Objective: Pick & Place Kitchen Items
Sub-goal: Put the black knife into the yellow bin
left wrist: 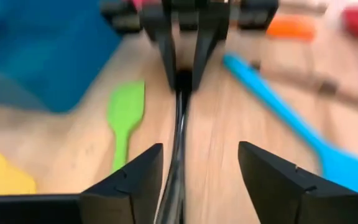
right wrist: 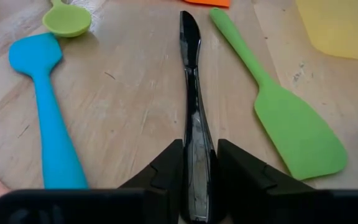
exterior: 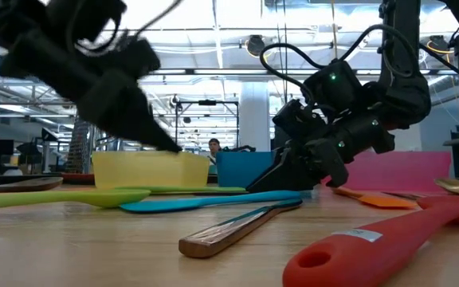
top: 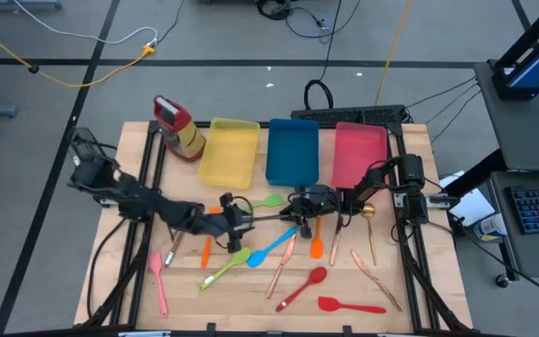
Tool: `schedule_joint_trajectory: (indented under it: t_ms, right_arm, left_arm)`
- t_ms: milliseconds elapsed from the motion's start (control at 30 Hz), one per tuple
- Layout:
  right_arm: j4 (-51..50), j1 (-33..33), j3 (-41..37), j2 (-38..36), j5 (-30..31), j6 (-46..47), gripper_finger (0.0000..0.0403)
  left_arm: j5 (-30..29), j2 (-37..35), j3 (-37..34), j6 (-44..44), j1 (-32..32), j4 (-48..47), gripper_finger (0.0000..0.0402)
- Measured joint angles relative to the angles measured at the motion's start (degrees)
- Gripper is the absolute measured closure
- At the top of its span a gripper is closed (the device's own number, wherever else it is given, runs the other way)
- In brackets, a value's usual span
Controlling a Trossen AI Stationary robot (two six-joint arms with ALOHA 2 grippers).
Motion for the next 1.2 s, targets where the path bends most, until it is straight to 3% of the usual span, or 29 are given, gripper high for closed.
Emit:
schedule_joint_trajectory:
  t_ms: [367,667,833,1200]
  right_arm:
    - [0.27,-0.04,0.00,0.04,-3.49,0.15,0.0317]
    - [2.53,0.00,-0.04,0.13,-3.88,0.30,0.0317]
    - [2.85,-0.09,-0.05,0.13,-5.28,4.78,0.0317]
    - [5.99,-0.11,0.00,0.13,-6.63,9.59,0.0317]
  left_arm:
    - [-0.09,9.19,0.15,-2.58,0.56,1.06,0.0210]
    - [1.05,9.53,0.15,-2.09,1.81,0.50,0.0235]
    - [2.36,9.53,0.13,-1.78,3.06,0.47,0.0244]
    - [6.46,9.55,0.09,-0.10,5.68,0.37,0.0245]
